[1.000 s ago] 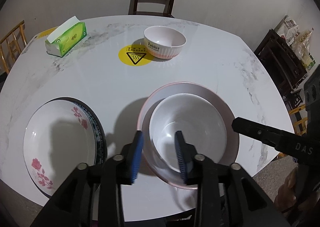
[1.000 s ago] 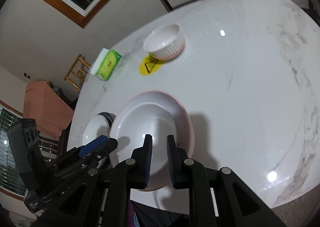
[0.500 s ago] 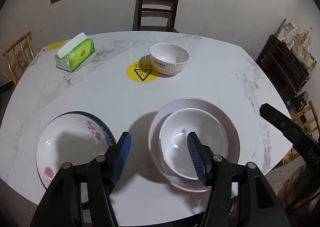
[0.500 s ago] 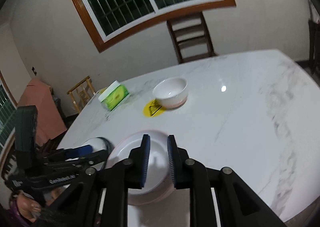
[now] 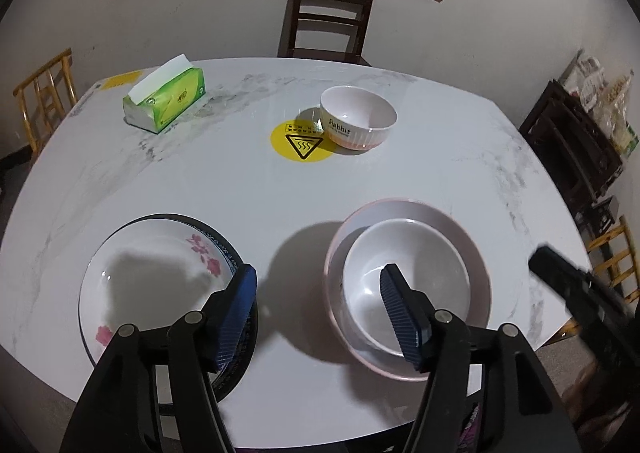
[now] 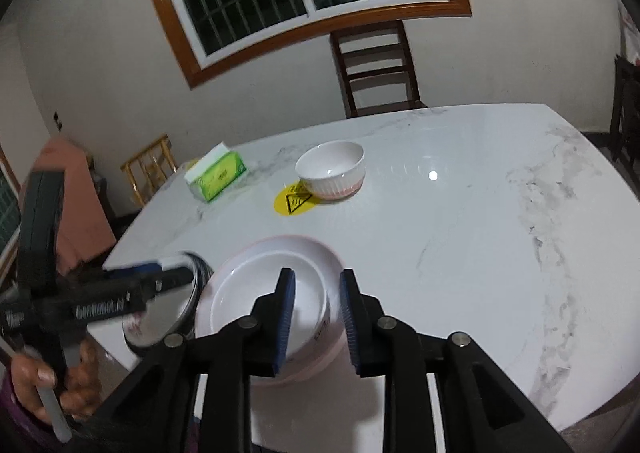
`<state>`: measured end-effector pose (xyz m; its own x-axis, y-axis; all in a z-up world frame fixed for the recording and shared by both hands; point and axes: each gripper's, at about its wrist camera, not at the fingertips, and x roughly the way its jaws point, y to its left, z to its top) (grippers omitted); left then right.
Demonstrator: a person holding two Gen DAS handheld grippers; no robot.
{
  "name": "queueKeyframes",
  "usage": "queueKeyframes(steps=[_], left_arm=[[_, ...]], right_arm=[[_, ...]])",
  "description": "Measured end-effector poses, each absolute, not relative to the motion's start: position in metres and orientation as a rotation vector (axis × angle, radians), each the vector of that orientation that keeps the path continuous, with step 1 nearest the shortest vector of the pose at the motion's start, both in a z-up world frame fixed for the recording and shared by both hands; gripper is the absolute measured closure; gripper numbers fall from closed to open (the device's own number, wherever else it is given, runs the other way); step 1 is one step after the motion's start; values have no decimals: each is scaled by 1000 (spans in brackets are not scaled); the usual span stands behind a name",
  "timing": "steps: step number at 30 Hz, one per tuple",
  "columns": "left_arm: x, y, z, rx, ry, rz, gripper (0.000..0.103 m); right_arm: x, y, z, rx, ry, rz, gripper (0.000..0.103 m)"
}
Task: Organize plates and bowls
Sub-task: 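Move both grippers toward the pink-banded Rabbit bowl on the yellow sticker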
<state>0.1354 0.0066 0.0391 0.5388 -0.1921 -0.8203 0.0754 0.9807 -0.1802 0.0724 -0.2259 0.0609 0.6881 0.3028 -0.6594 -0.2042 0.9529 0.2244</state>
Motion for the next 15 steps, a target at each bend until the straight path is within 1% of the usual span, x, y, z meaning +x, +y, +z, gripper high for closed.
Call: queueKeyframes(steps=[3, 5, 11, 15], left_arm=[[134, 9, 45, -123, 971, -144, 42], [133, 10, 47, -122, 974, -147, 40], [133, 17, 50, -102, 981, -111, 40], [133, 25, 51, -114, 977, -89, 39]], right_arm=[[65, -225, 69, 115, 742, 279, 75], [63, -223, 71, 125, 754, 291, 74], [52, -202, 81, 31, 746, 311, 74], [47, -197, 85, 18, 741, 328, 71]])
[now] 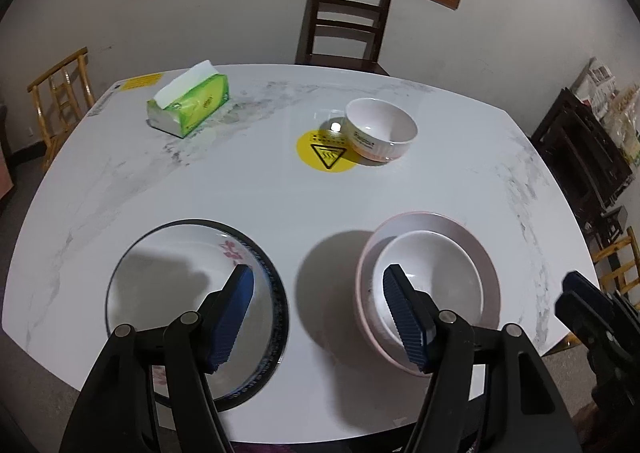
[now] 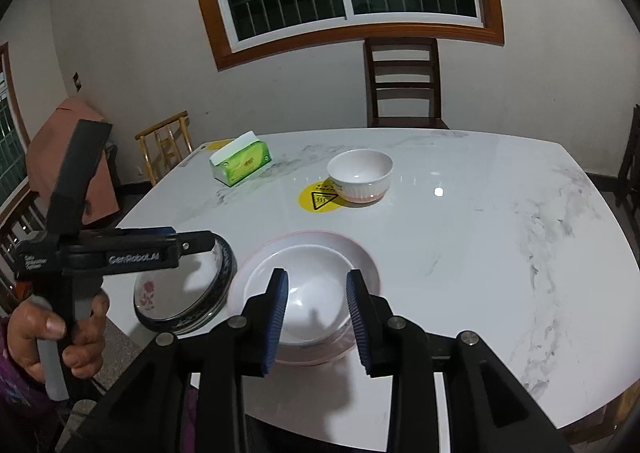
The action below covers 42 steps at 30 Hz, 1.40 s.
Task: Organize plates and bowls
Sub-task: 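Move both grippers toward the pink-banded Rabbit bowl on the yellow sticker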
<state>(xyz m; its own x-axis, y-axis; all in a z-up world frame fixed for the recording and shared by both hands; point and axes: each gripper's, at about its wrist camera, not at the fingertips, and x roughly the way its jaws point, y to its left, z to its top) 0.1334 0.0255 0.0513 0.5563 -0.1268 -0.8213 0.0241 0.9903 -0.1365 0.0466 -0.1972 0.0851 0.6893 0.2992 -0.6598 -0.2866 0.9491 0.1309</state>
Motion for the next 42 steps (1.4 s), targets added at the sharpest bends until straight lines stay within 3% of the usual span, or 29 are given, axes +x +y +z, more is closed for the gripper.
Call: queueKeyframes(steps=[22, 42], left_arm=[[164, 42, 60, -140, 982, -90, 32], [241, 29, 28, -23, 1005, -35, 31]], right_arm=[[121, -274, 82, 283, 875, 372, 70], [203, -280, 57, 259, 886, 437, 69]])
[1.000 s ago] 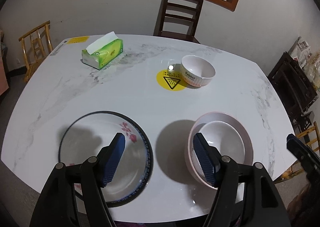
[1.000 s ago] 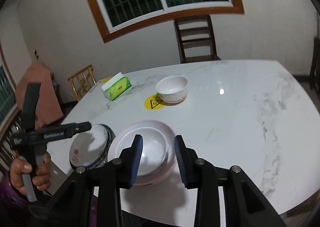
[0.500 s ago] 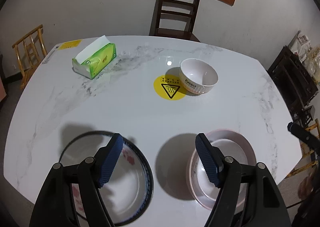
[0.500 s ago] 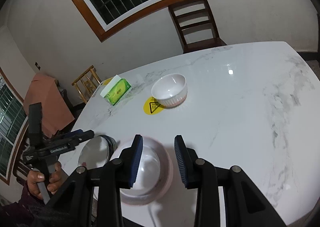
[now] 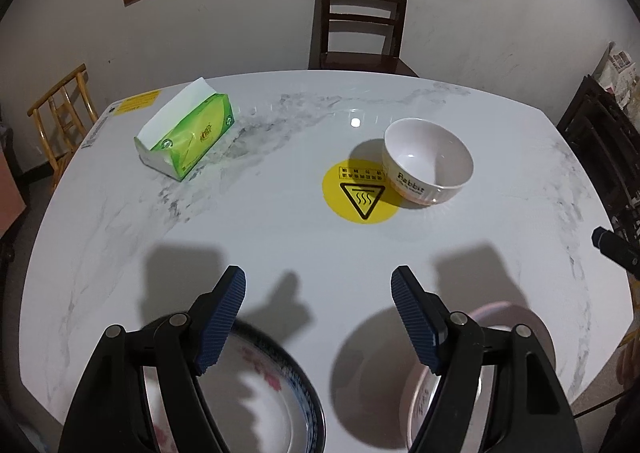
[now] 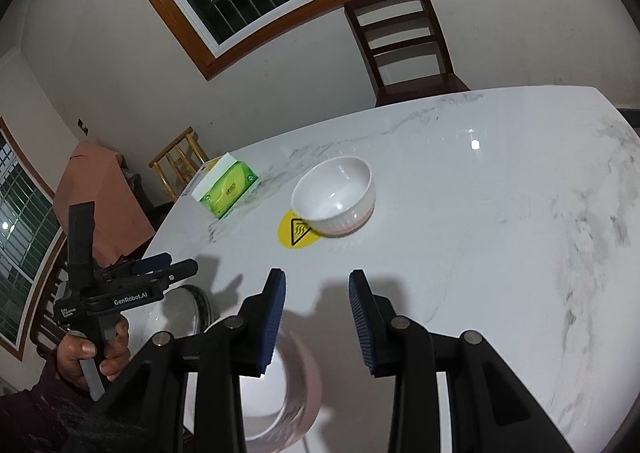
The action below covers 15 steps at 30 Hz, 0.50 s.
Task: Organize plates and bowls
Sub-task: 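Move both grippers toward the pink-banded Rabbit bowl on the yellow sticker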
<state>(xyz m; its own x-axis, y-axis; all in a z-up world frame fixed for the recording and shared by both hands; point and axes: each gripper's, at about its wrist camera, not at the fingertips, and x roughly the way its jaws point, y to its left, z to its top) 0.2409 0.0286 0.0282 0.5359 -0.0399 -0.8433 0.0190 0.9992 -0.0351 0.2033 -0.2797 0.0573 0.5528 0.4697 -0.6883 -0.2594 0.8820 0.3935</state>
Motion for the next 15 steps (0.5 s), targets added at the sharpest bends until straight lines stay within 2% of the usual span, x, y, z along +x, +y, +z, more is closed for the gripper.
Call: queueKeyframes(steps=[15], left_arm=[[299, 2, 12, 118, 983, -35, 31]], right_arm=[[284, -281, 26, 301, 960, 454, 69]])
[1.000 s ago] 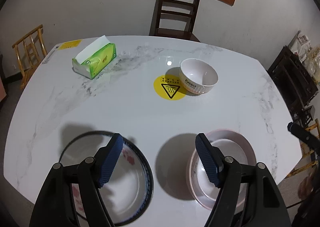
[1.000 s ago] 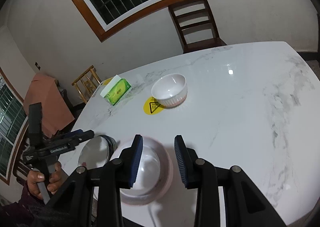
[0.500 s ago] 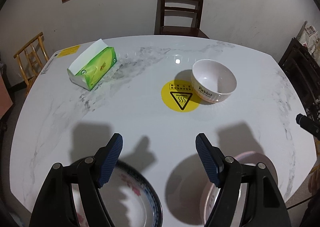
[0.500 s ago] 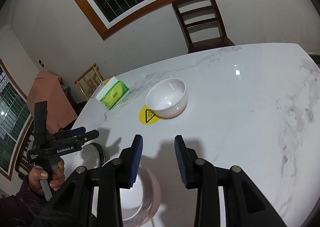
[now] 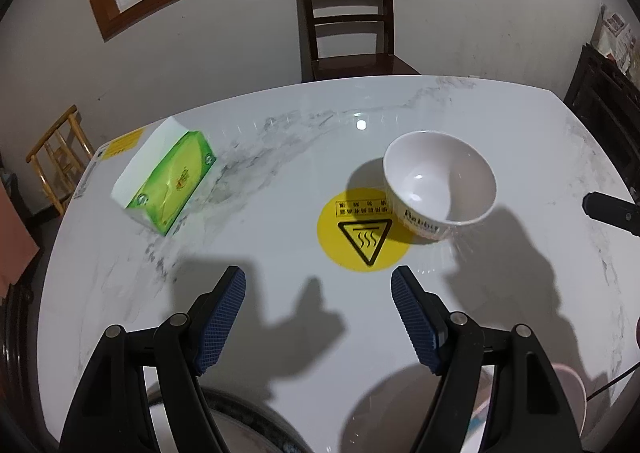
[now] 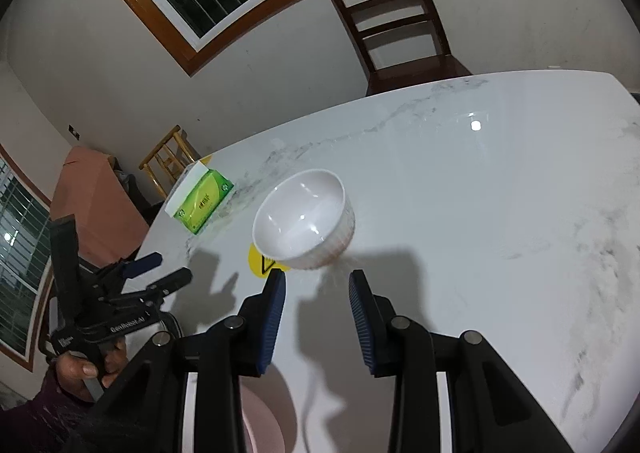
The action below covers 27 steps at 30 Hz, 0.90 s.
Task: Organize plates and bowls
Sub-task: 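Move both grippers toward the pink-banded Rabbit bowl on the yellow sticker, then close both grippers on the rim of the Rabbit bowl and lift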
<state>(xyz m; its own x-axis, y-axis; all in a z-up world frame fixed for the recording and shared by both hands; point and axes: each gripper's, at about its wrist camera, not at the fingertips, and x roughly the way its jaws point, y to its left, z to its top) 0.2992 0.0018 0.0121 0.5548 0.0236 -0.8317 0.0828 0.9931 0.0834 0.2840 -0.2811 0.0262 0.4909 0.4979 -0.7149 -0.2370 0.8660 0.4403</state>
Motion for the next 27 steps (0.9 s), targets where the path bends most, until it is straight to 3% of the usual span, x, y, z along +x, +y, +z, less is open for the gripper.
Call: queueKeyframes(steps=[27], left_arm=[[381, -10, -21, 5, 1071, -111, 31]], right_arm=[[370, -263, -16, 438, 1086, 439, 69]])
